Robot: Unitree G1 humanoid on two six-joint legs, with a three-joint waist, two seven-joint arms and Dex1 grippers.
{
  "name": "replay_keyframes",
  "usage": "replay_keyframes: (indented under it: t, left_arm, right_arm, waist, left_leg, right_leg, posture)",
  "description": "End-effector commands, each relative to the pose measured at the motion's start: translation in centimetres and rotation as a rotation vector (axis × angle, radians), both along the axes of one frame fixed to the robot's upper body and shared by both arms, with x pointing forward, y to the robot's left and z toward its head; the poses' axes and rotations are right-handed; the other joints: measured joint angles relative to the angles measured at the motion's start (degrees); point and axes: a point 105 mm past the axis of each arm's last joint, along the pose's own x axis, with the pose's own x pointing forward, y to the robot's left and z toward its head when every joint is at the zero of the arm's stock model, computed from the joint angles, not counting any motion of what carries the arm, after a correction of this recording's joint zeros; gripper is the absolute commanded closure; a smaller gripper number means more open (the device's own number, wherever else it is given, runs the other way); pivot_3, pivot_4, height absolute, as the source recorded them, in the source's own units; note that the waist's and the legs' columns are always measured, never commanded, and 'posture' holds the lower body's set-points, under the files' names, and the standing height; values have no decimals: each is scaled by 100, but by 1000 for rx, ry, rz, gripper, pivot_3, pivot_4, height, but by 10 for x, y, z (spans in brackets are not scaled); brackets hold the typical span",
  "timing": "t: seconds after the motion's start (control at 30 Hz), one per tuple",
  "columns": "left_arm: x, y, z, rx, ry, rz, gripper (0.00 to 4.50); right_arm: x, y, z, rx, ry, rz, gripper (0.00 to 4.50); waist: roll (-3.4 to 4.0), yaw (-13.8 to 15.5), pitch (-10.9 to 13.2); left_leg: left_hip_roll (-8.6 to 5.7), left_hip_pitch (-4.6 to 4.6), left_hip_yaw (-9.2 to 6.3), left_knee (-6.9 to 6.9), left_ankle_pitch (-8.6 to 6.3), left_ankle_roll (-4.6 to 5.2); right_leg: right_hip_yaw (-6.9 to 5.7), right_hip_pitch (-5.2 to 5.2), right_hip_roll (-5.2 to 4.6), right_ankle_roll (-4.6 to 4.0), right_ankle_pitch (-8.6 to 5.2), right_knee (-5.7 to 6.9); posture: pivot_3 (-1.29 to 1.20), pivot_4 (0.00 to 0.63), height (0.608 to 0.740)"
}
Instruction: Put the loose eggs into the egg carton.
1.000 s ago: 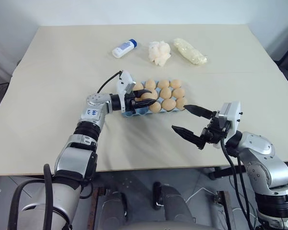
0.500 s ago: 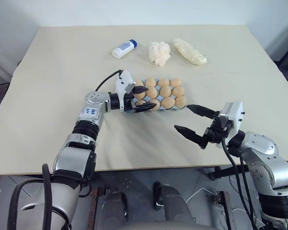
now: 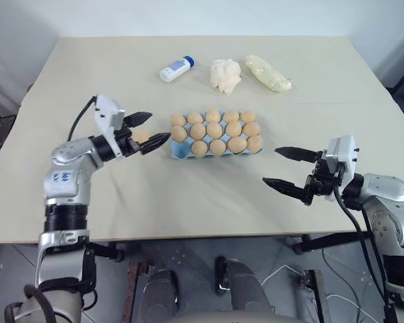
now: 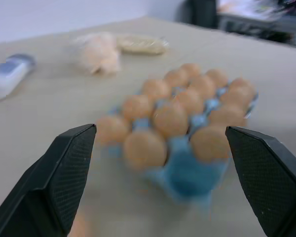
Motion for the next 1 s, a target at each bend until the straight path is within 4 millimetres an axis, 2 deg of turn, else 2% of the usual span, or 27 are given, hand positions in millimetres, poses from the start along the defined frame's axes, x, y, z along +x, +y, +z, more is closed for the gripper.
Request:
replay_keyframes:
  t: [0.03,0.13,0.23,0.3,0.4,0.5,0.77,1.0]
  left_arm:
    - [-21,43,5,-25,-26,174,30]
    - [-31,60,-3,-30,-6,250,30]
    - [-49,82,-19,-35,46,344,30]
    - [-54,83,-22,-35,54,353,30]
    - [-50,81,-23,-46,54,355,30]
    - [-37,76,-20,-52,45,343,30]
    - [19,45,-6,-34,7,208,30]
    - [54,21,-14,-1,50,122,30]
  right_arm:
    - [4,-15,13,-19,-36,18,0]
    - [8,-19,13,-33,-30,19,0]
    - [15,-18,15,-40,-33,21,0]
    - [17,-15,16,-41,-34,27,0]
    - [18,-11,17,-41,-38,32,0]
    - [19,-8,18,-39,-44,32,0]
    - [14,-8,17,-29,-49,-2,0]
    - [6,-11,14,-19,-50,-48,0]
  waist:
    - [0,-19,0]
    - [-2,-10,1]
    - [-1,-6,0]
    - [-1,-8,0]
    - [-1,20,0]
    - [-1,76,0]
    - [-1,145,0]
    - [-1,107,0]
  left_leg:
    - [1,1,-7,-1,-1,1]
    - [4,2,-12,-2,-3,3]
    - [4,2,-12,-3,-4,0]
    - [4,8,-14,-8,-6,-2]
    - [5,3,-12,-7,-7,-5]
    - [4,2,-11,-5,-12,-16]
    - [4,-5,22,-5,-6,-5]
    - [6,-8,29,-8,-14,-6]
  right_leg:
    - [3,0,-1,0,0,-3]
    - [5,-5,0,0,1,-3]
    - [6,-7,-1,-3,1,-2]
    - [10,-6,-4,-3,0,-3]
    - [3,-7,-3,-5,0,-5]
    - [1,-6,-5,-8,0,-7]
    - [-10,-6,-5,-9,3,-13]
    - [-18,-10,-2,-8,2,-17]
  posture:
    - [0,150,740]
    - [0,150,740]
    - [0,150,740]
    - [0,150,740]
    - [0,150,740]
    - [0,150,740]
    - [0,150,740]
    - [0,150,740]
